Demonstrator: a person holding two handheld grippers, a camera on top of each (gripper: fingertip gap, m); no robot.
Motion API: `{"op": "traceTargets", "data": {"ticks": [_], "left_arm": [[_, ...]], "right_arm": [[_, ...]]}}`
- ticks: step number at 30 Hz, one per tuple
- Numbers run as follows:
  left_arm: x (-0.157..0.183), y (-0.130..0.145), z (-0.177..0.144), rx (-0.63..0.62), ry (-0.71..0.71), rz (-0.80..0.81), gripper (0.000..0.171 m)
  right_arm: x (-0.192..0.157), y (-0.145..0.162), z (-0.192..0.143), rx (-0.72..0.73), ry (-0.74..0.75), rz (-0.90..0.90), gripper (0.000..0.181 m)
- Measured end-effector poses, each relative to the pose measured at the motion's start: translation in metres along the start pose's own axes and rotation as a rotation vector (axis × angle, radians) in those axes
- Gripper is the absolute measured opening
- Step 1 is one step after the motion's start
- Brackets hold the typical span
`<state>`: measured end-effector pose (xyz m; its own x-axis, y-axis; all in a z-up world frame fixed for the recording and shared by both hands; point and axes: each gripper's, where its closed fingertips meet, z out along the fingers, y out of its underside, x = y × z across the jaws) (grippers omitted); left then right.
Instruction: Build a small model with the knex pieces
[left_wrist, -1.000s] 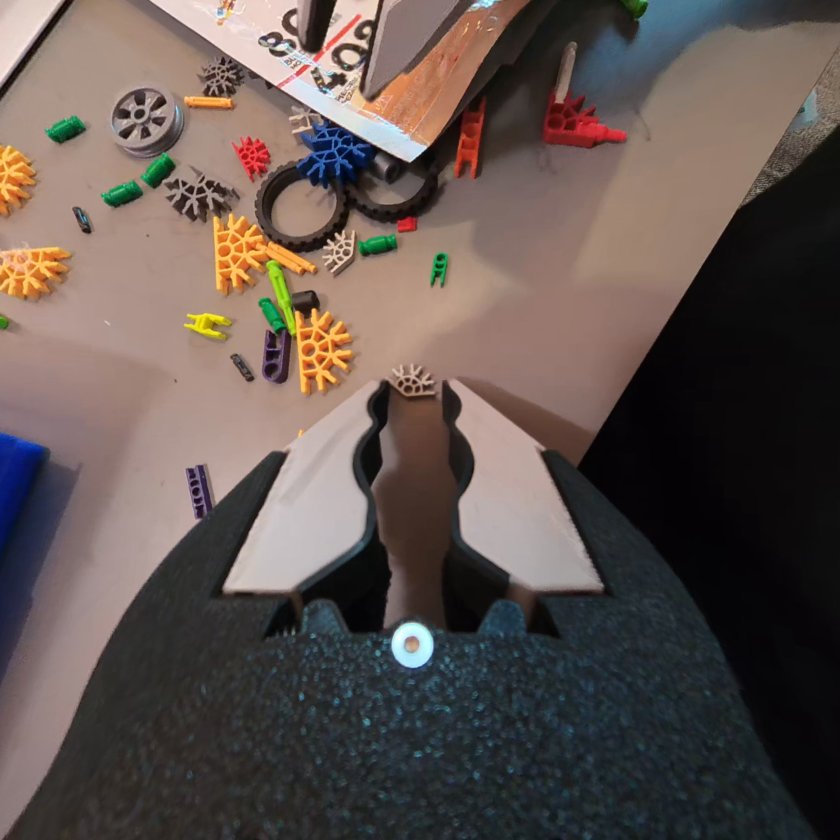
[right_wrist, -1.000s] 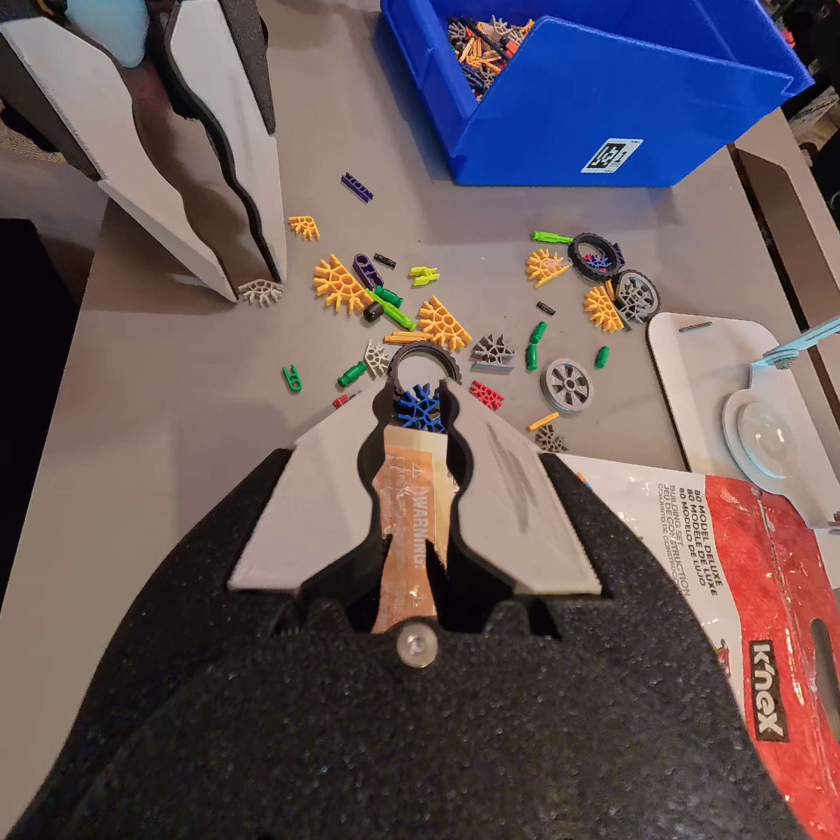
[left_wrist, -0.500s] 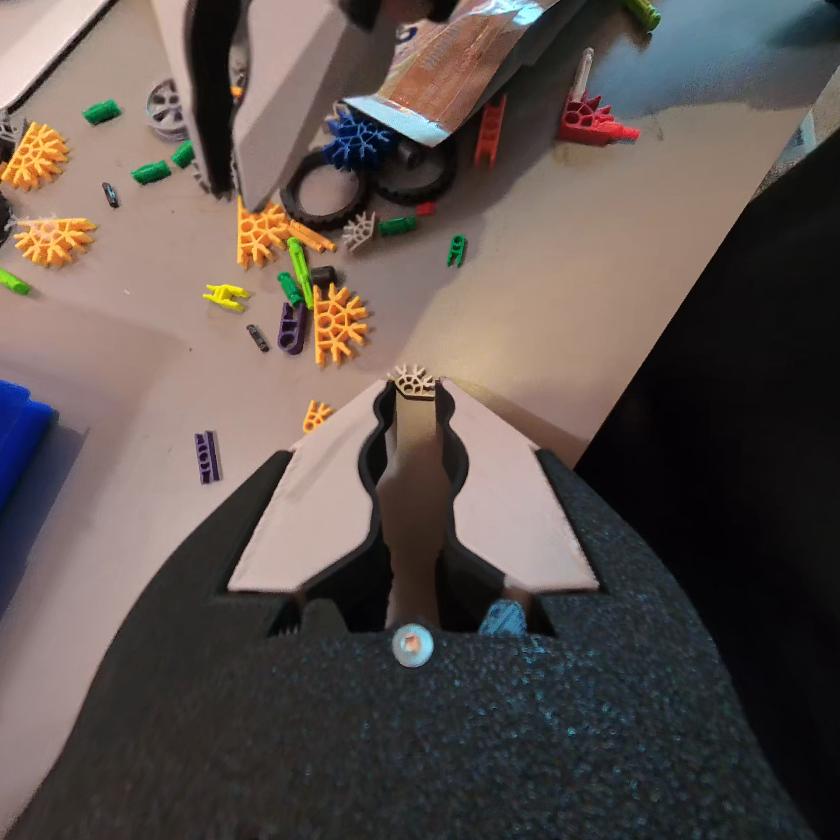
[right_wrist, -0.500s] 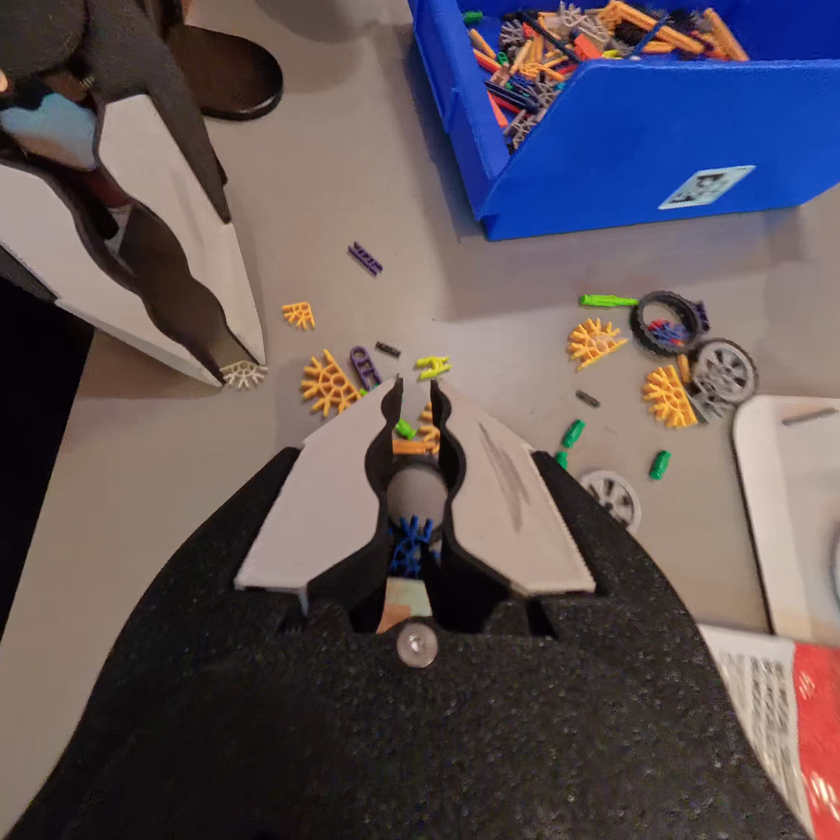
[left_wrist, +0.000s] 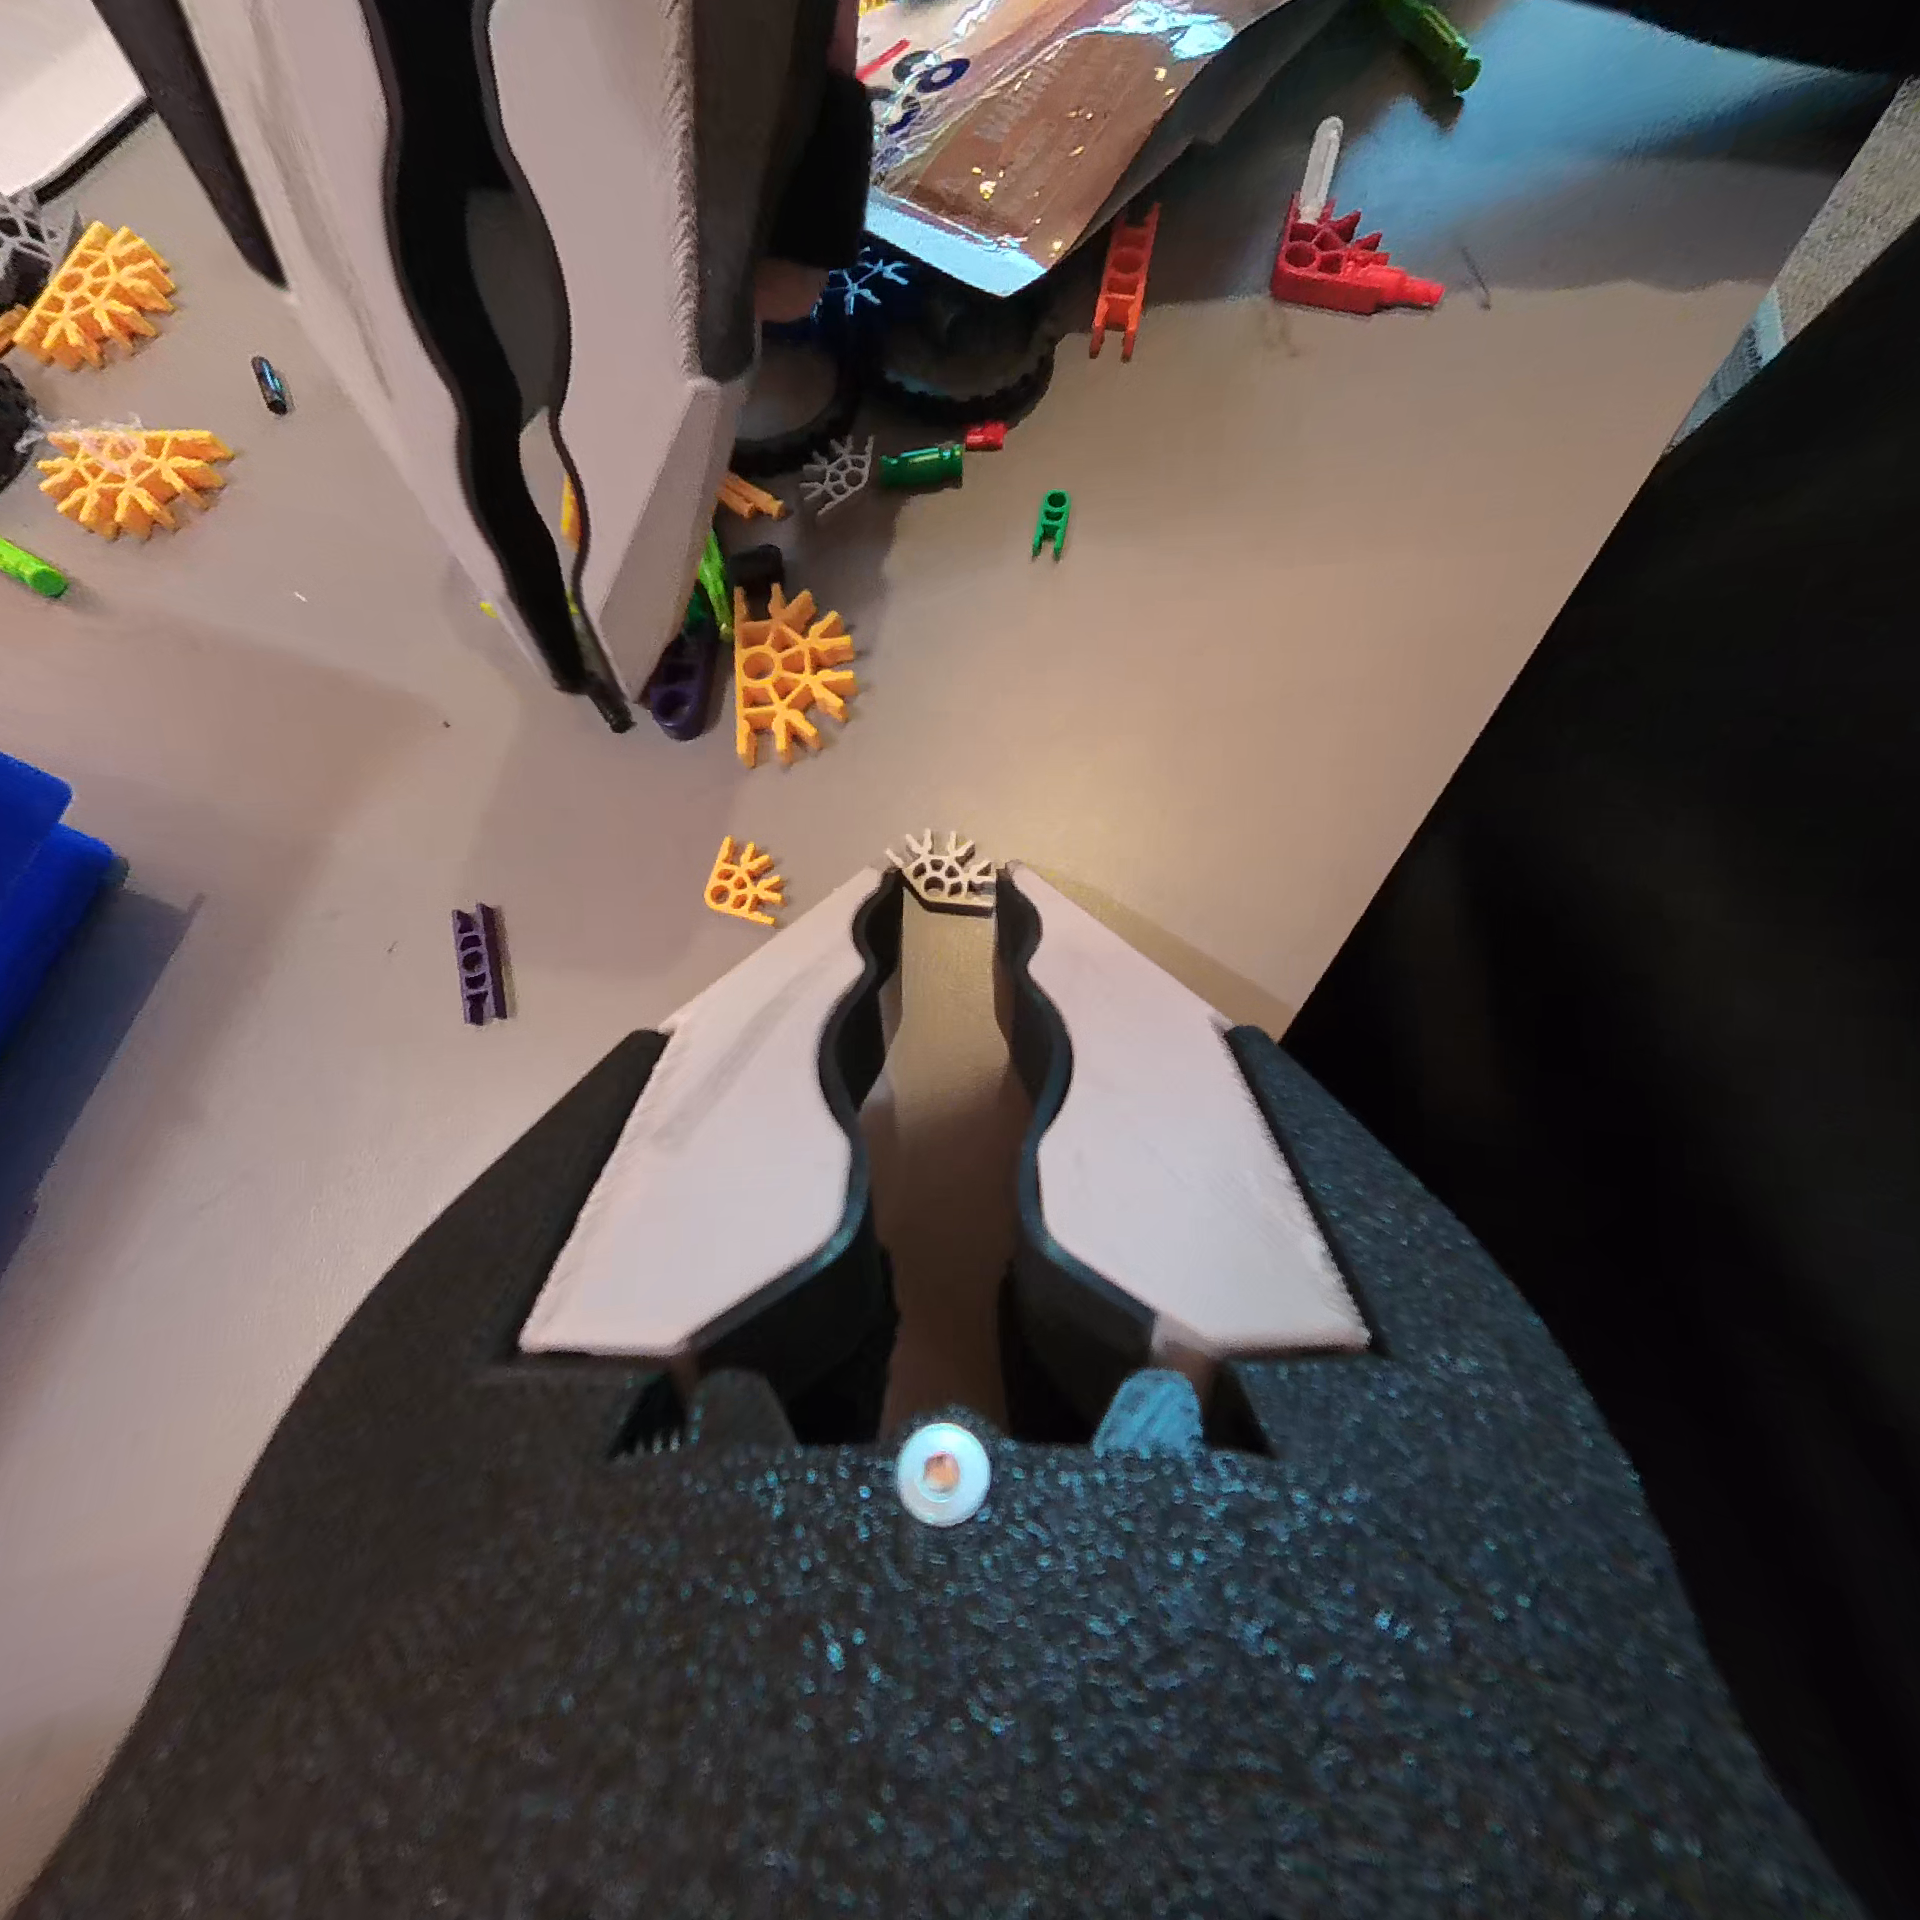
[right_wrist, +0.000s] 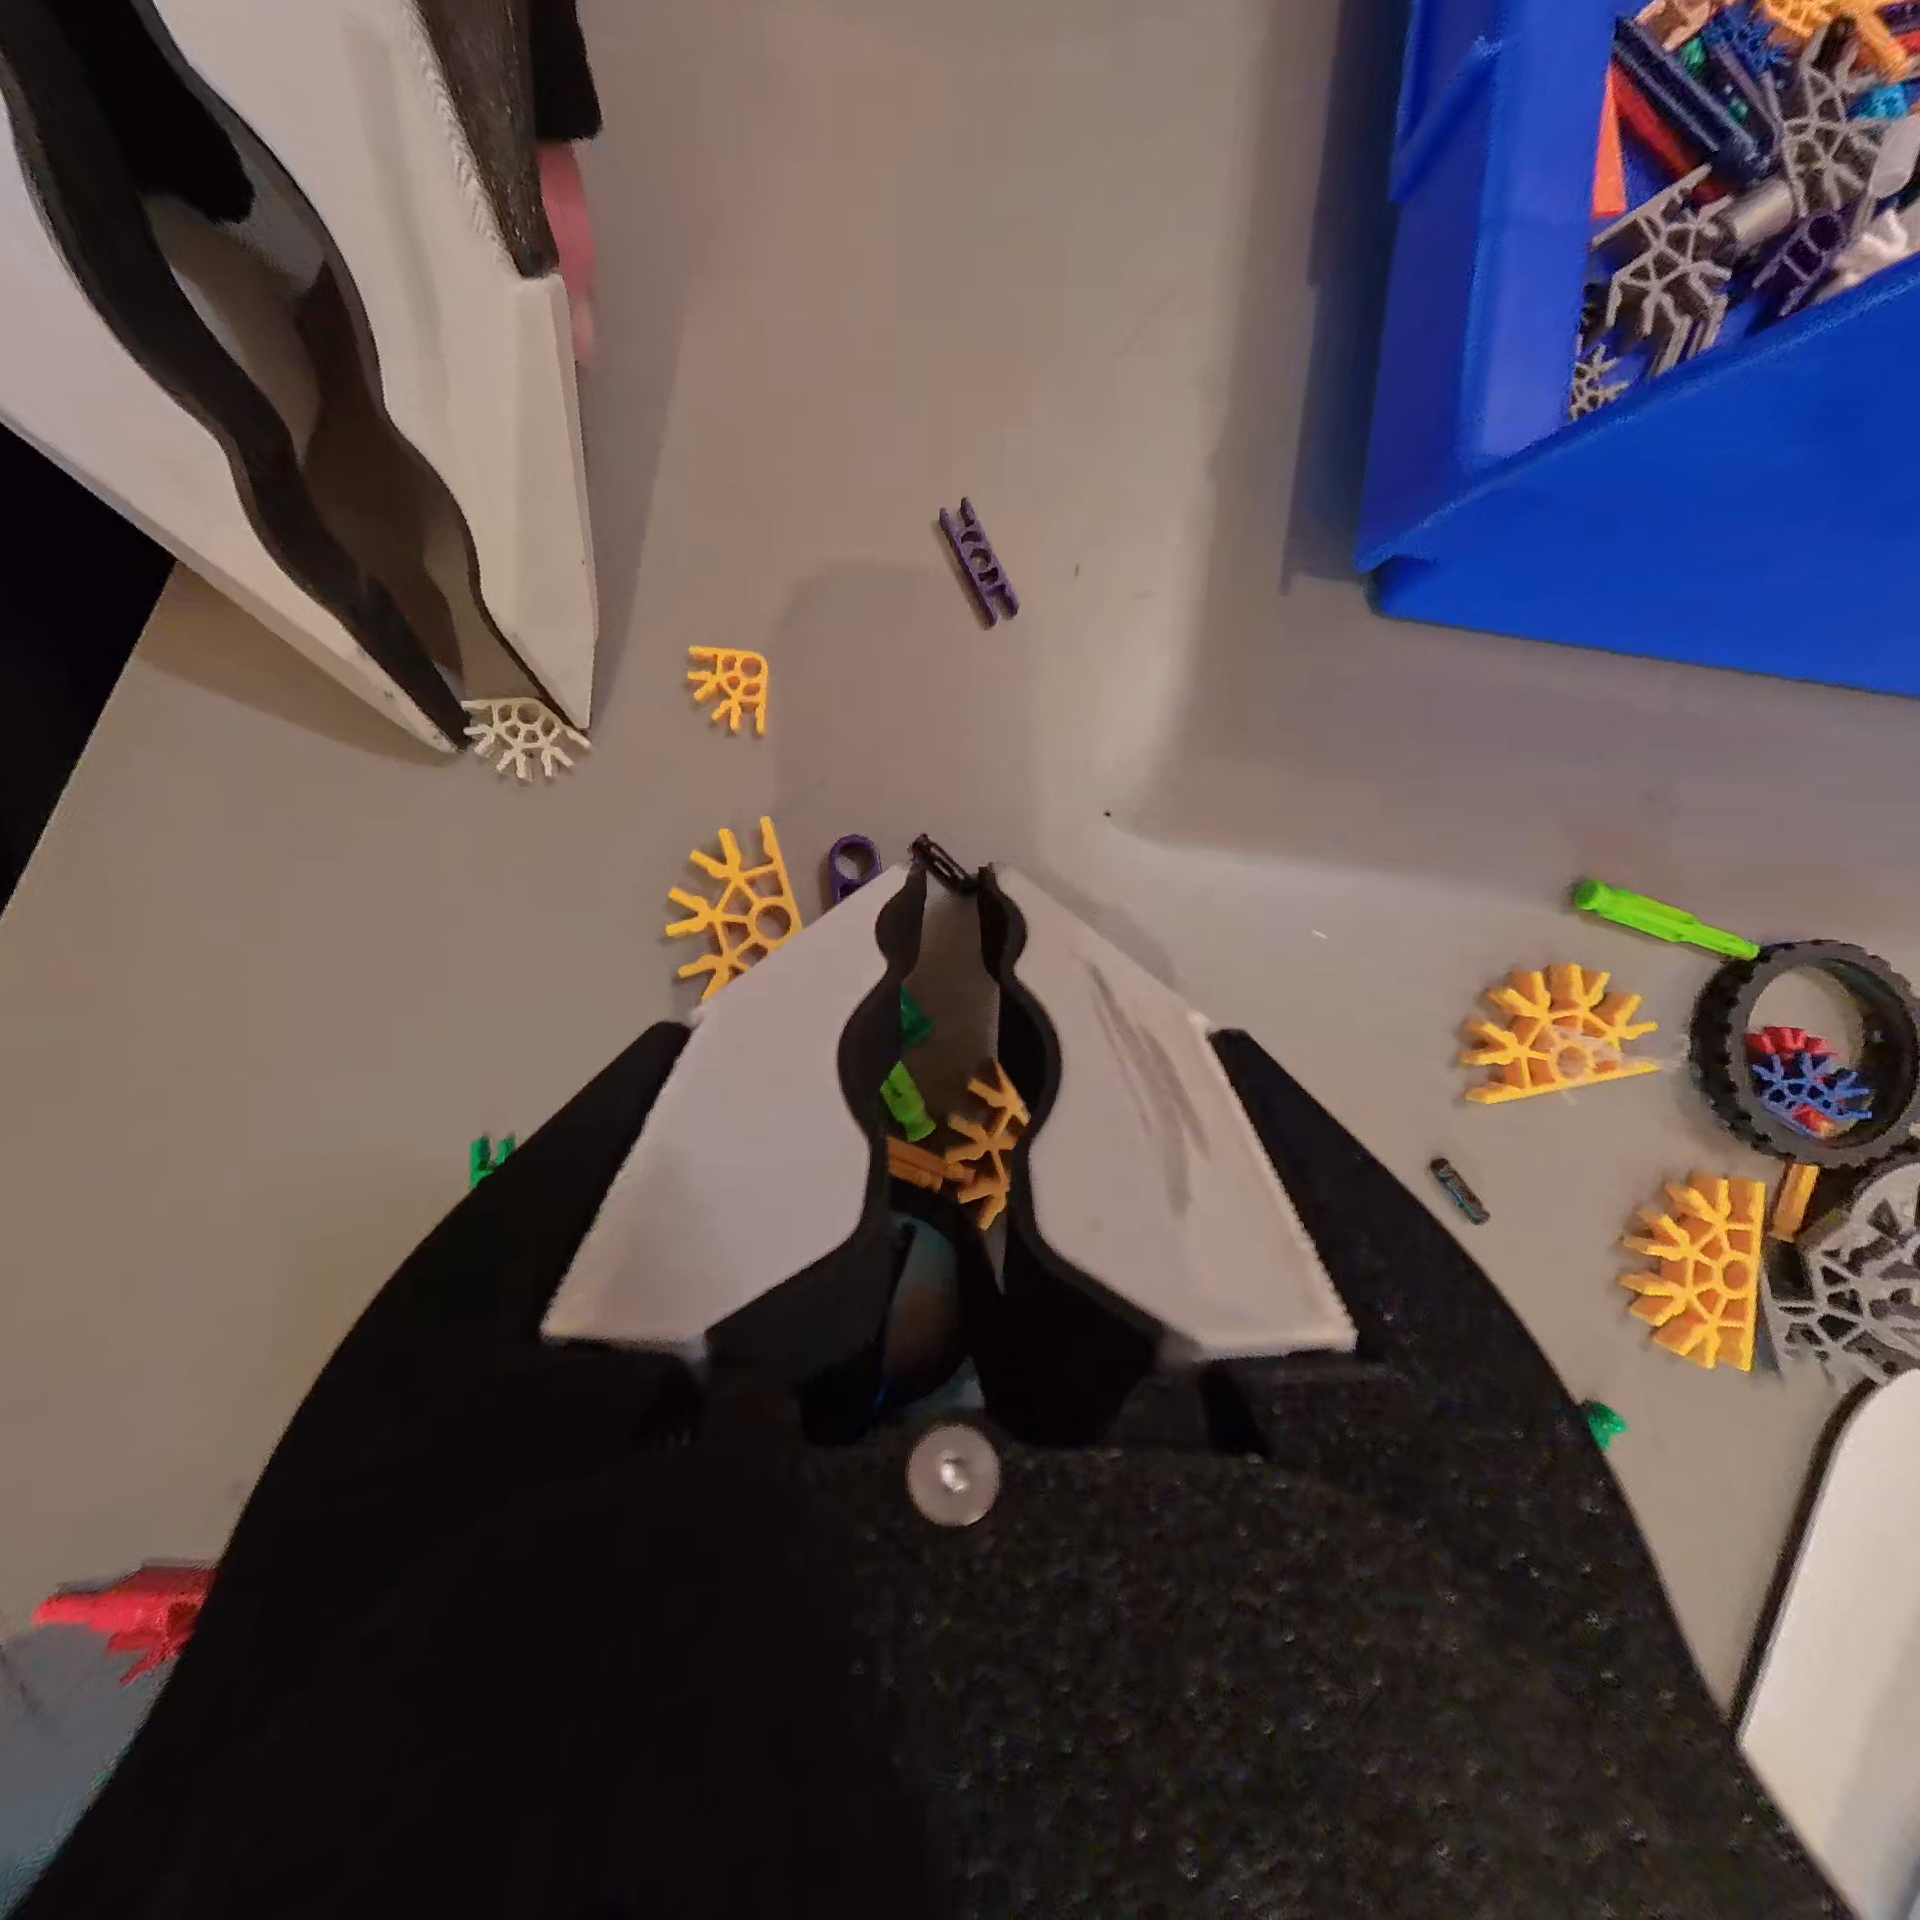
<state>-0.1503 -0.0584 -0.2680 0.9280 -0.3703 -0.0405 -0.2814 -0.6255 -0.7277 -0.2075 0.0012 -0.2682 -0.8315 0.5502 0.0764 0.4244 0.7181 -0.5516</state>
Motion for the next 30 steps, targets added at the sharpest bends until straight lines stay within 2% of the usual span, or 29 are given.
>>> {"op": "traceTargets", "data": {"ticks": [3,11,17,24,30], "left_arm": [[0.0,0.0,0.0,0.0,0.0,0.001,0.016],[0.0,0.0,0.0,0.004,-0.01,0.003,0.017],[-0.001,0.0,-0.002,0.015,-0.023,-0.003,0.018],[0.005,-0.001,0.001,0.008,-0.01,0.022,0.014],[0.007,-0.002,0.002,0.008,-0.004,0.031,0.014]], "right_arm": [[0.004,0.0,0.001,-0.005,0.012,-0.009,0.001],[0.003,-0.003,-0.009,0.047,0.058,0.014,0.0],[-0.03,-0.015,-0.029,0.117,0.043,0.112,0.0],[-0.06,-0.01,-0.023,0.101,0.051,0.157,0.0],[-0.069,-0.006,-0.011,0.053,0.044,0.122,0.0]]}}
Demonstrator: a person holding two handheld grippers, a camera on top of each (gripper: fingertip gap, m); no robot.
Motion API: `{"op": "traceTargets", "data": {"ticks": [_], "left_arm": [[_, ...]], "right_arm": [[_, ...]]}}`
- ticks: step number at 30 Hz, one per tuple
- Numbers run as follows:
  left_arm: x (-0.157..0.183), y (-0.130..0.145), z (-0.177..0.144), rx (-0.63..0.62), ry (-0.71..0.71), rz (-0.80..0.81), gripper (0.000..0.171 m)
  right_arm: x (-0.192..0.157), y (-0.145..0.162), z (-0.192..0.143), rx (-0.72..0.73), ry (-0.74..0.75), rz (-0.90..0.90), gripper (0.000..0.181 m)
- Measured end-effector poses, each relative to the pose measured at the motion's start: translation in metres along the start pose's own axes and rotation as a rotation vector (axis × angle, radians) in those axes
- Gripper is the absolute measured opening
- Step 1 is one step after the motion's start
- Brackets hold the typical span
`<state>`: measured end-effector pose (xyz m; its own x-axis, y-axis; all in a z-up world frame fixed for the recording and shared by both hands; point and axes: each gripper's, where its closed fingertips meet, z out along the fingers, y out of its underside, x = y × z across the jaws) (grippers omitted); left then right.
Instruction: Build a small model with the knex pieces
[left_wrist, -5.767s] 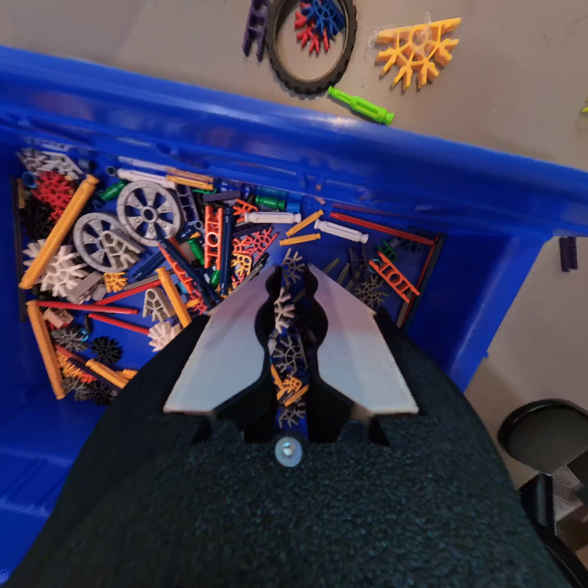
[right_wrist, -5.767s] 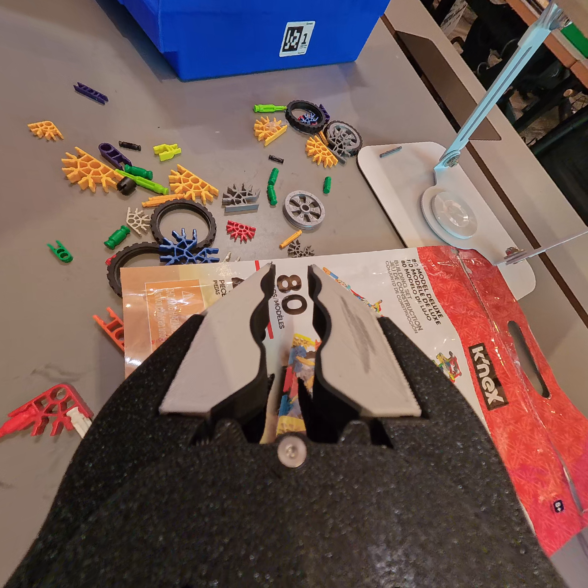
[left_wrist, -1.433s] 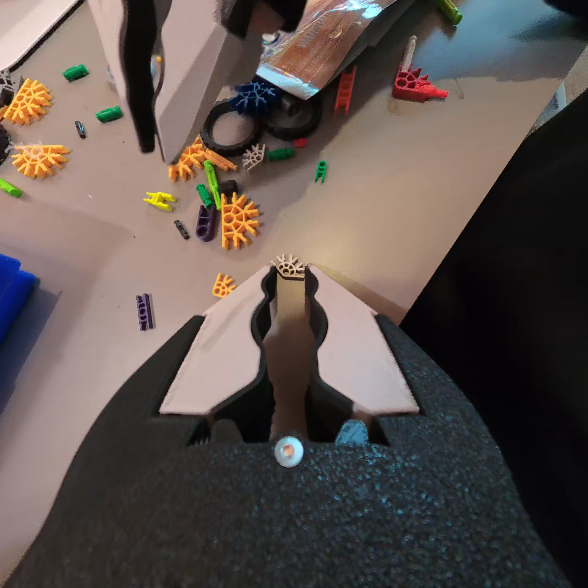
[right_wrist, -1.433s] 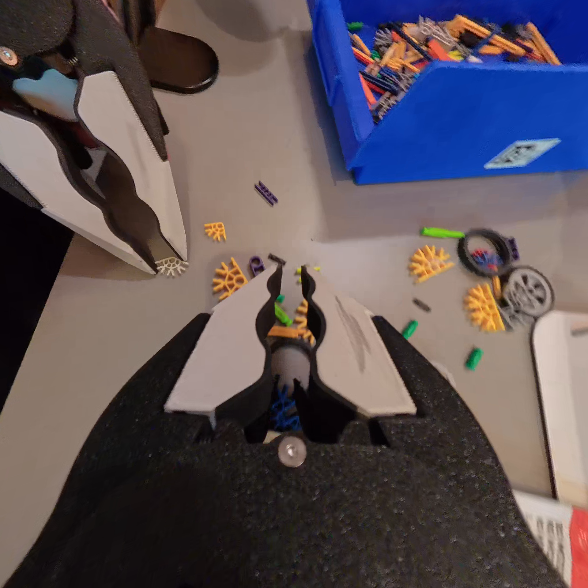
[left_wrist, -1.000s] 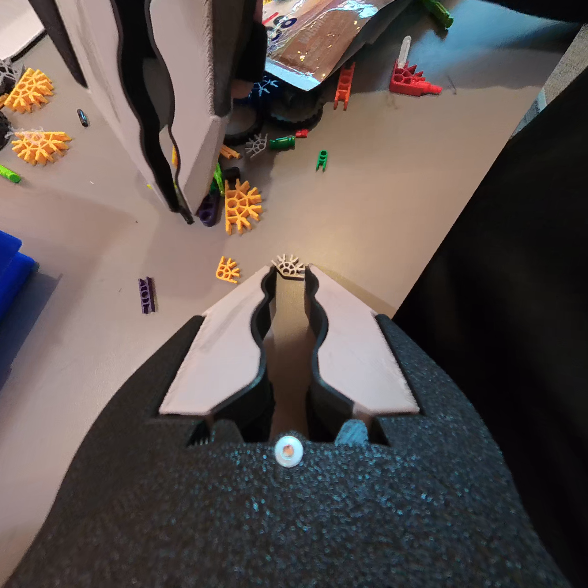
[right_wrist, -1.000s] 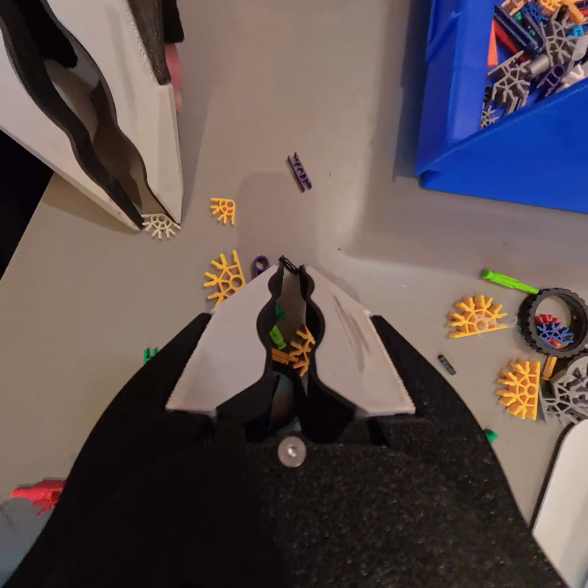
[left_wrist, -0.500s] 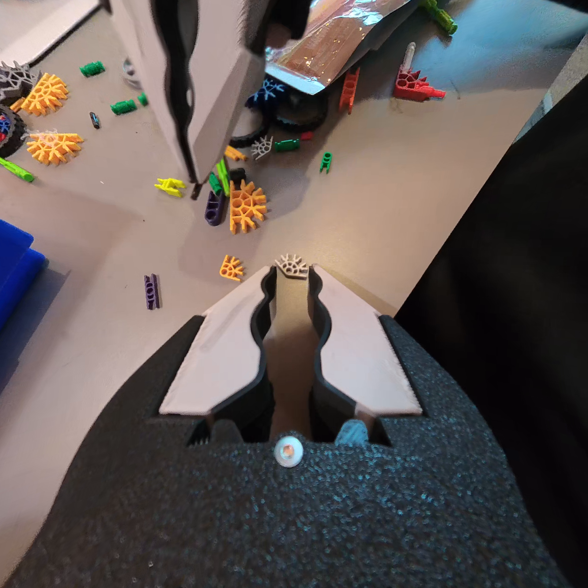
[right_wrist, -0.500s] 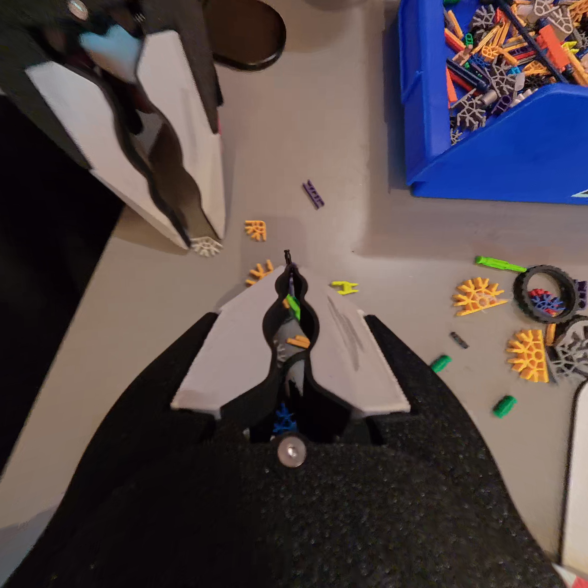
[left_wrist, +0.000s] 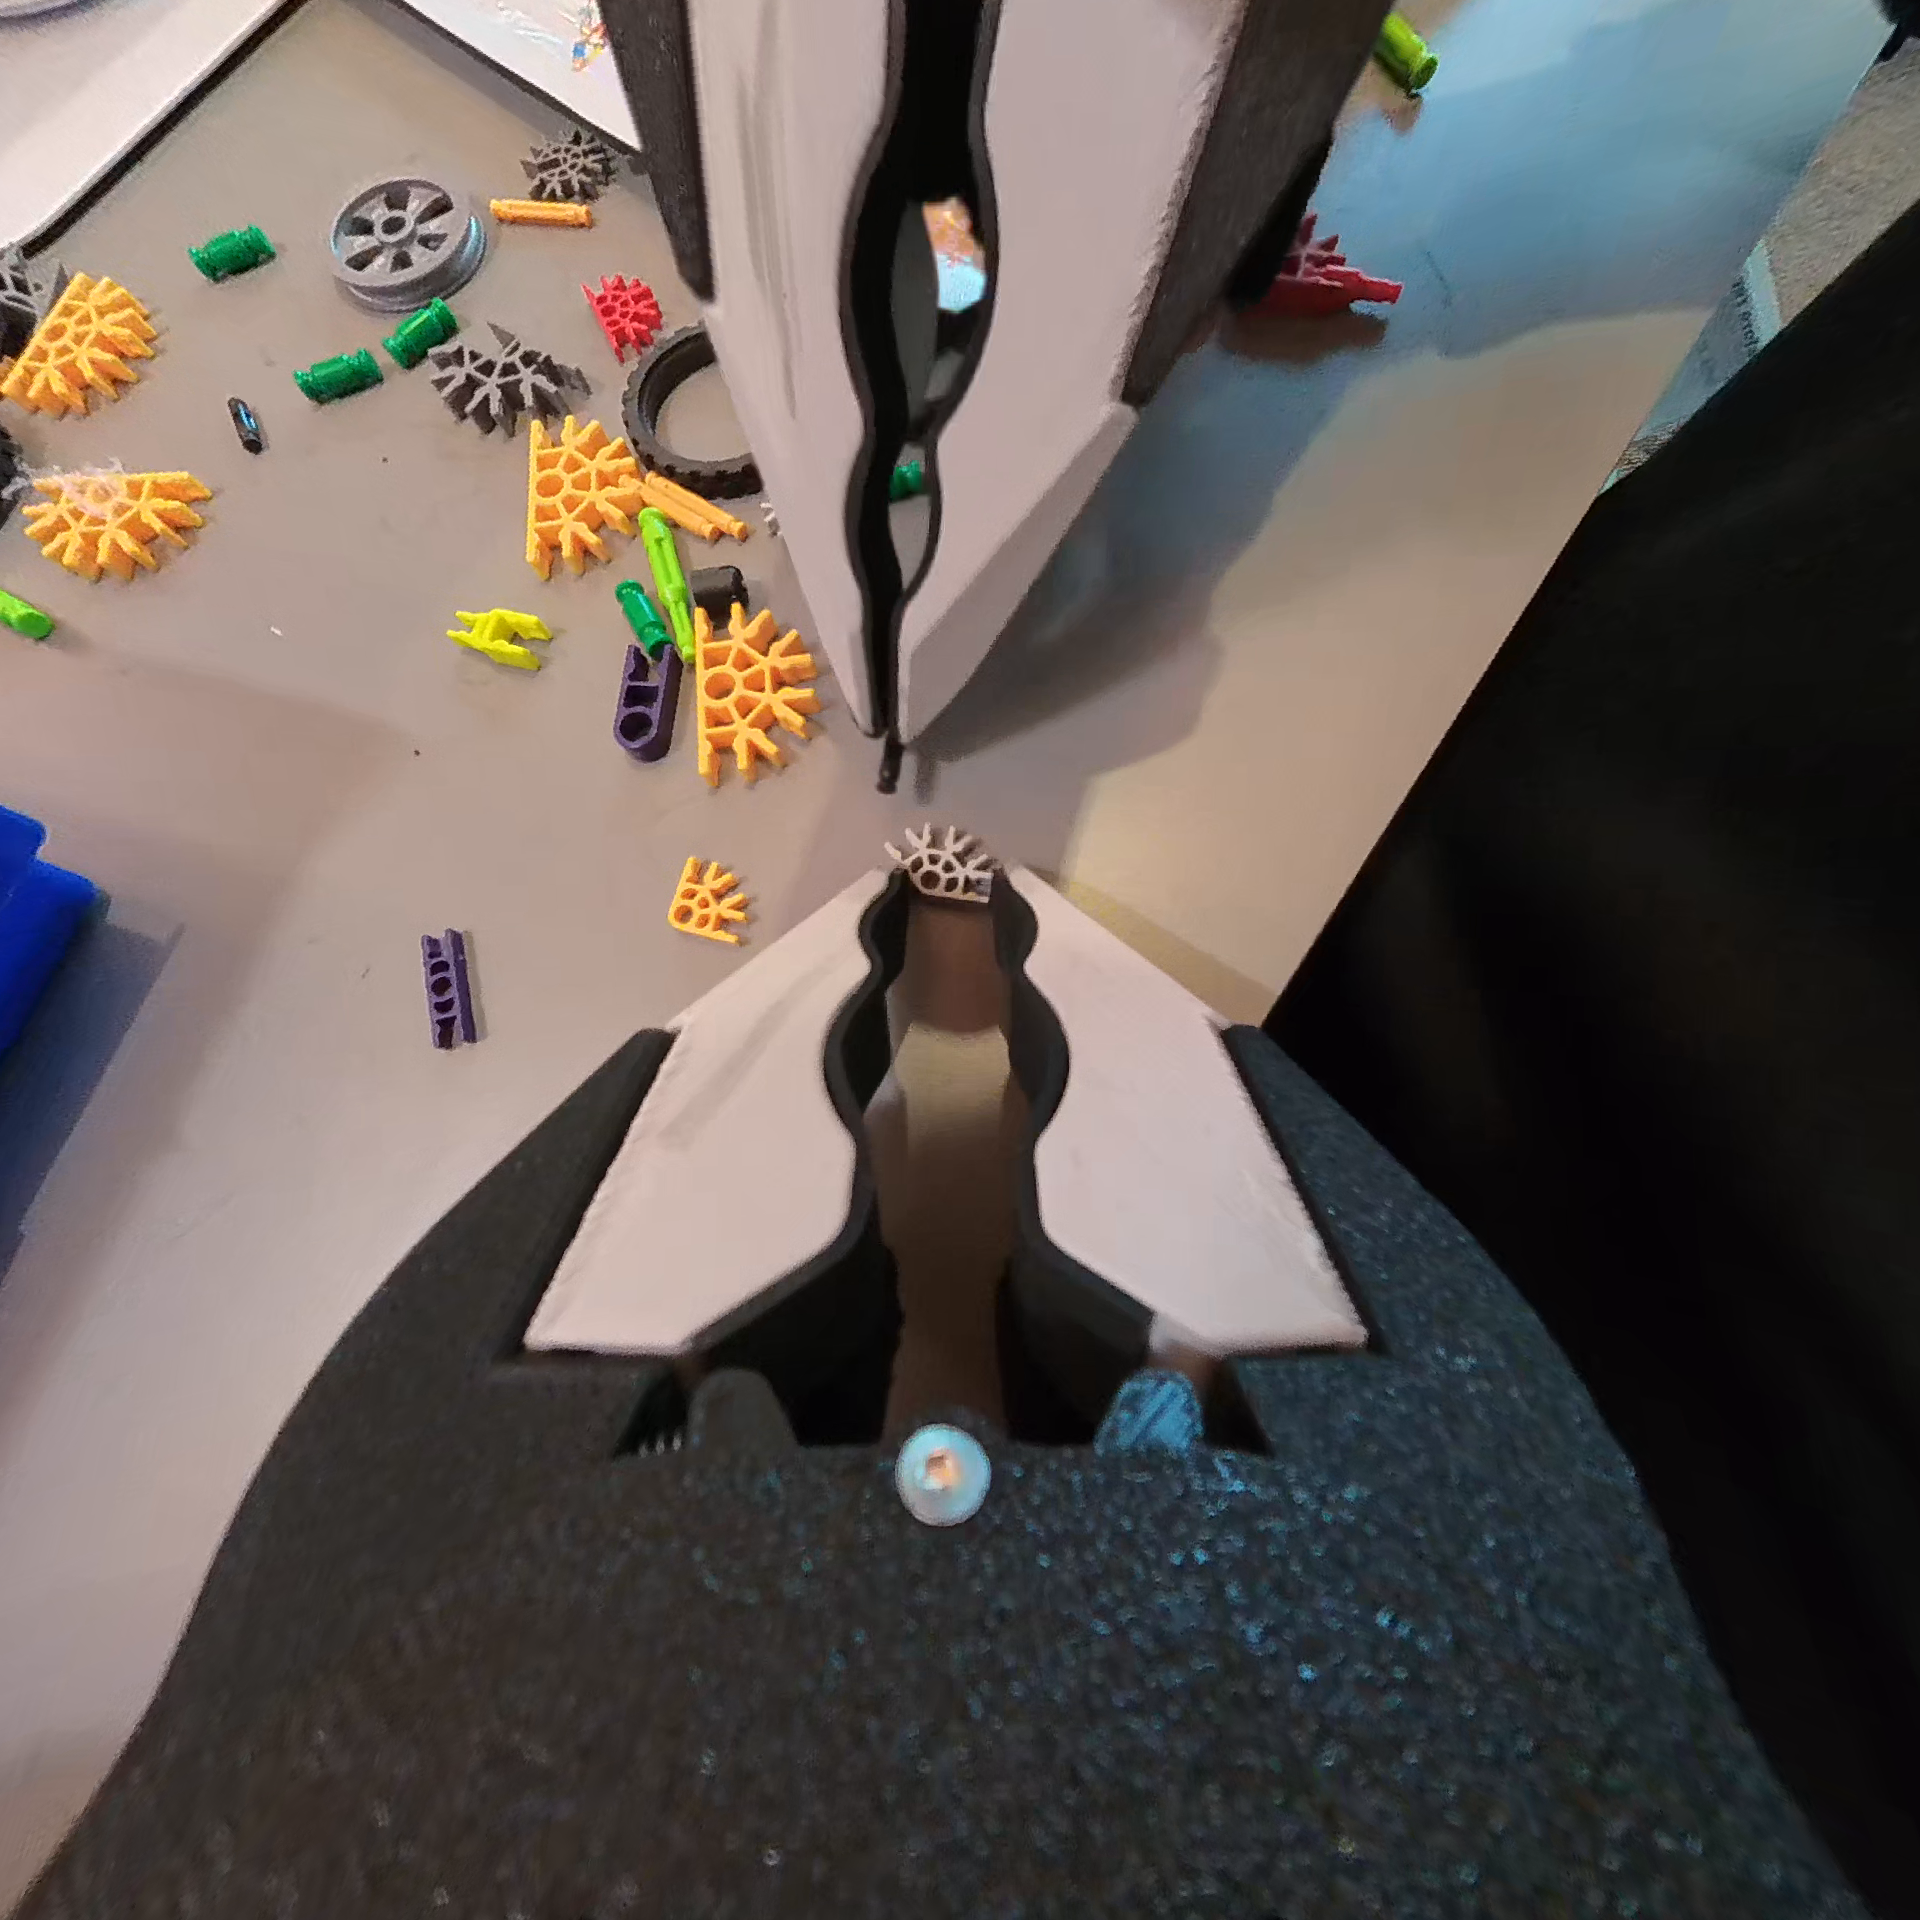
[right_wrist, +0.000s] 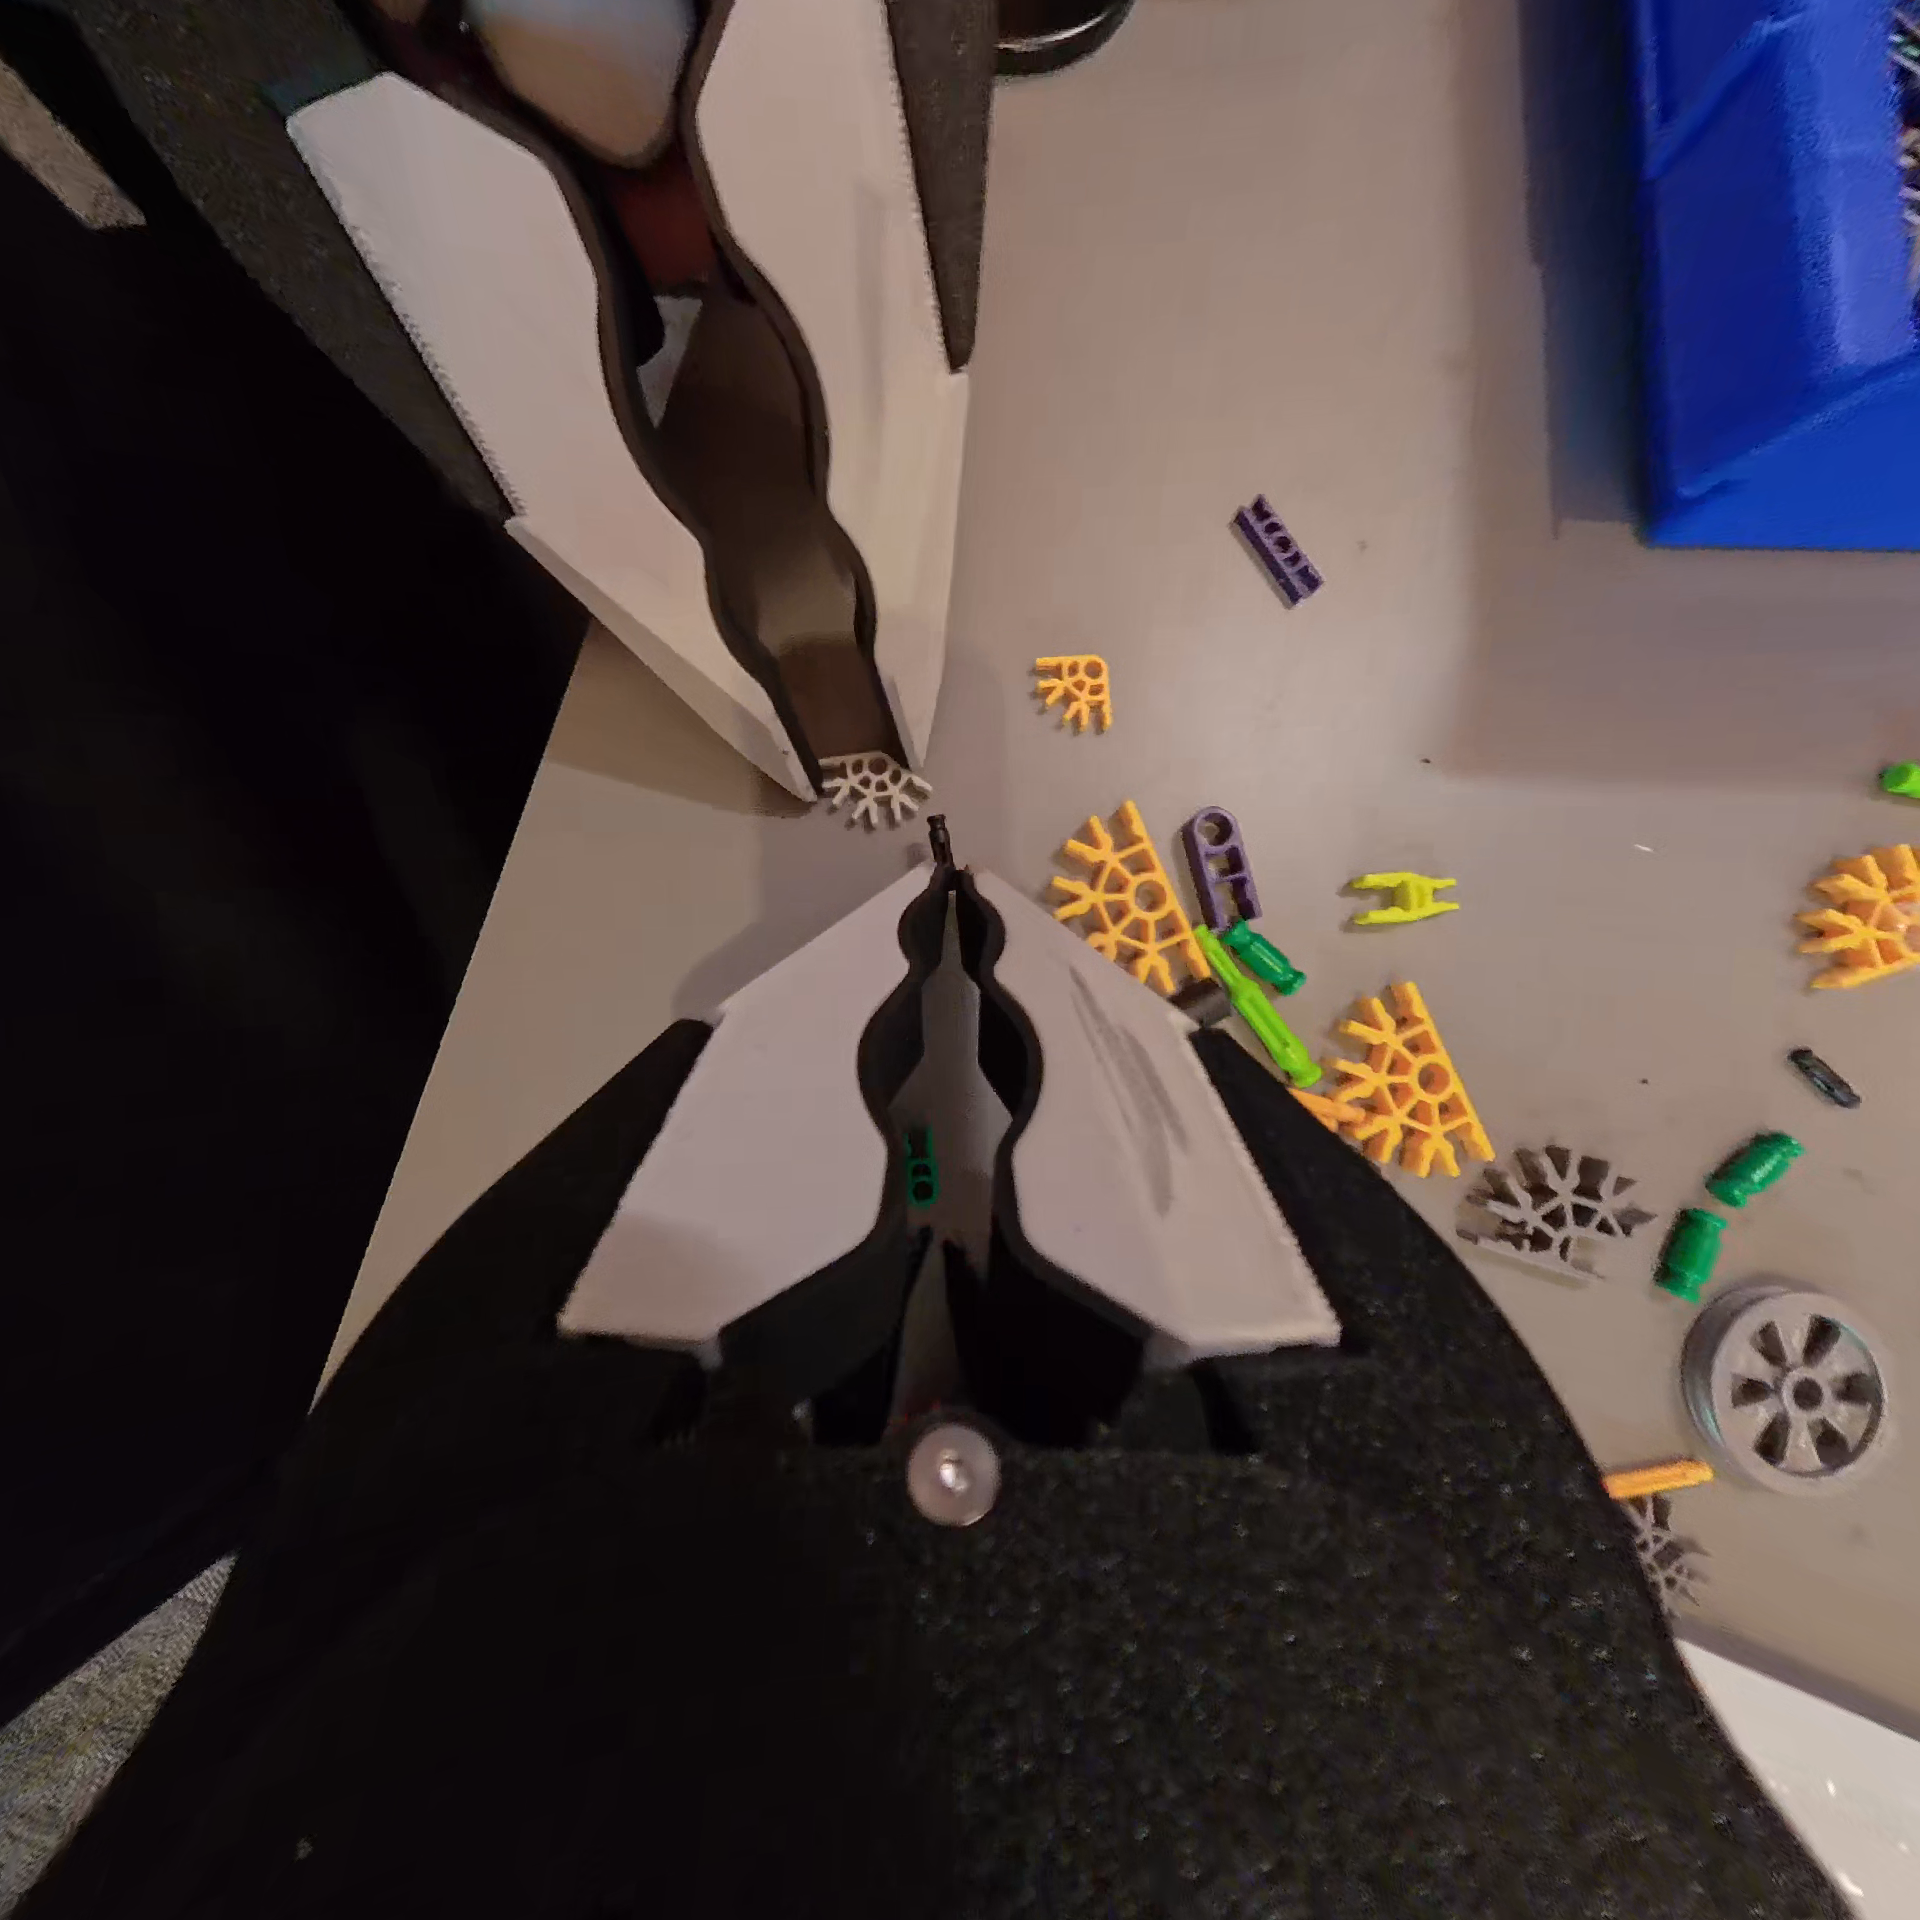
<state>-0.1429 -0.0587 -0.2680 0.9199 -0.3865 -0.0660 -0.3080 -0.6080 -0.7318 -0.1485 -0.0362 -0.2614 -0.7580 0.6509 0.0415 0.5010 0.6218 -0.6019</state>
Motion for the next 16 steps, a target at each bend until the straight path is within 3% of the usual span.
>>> {"op": "traceTargets", "data": {"ticks": [16], "left_arm": [[0.0036,0.0003,-0.0003,-0.046,0.17,0.077,0.014]], "right_arm": [[-0.0067,-0.0001,0.0071,-0.017,-0.123,-0.154,0.0]]}}
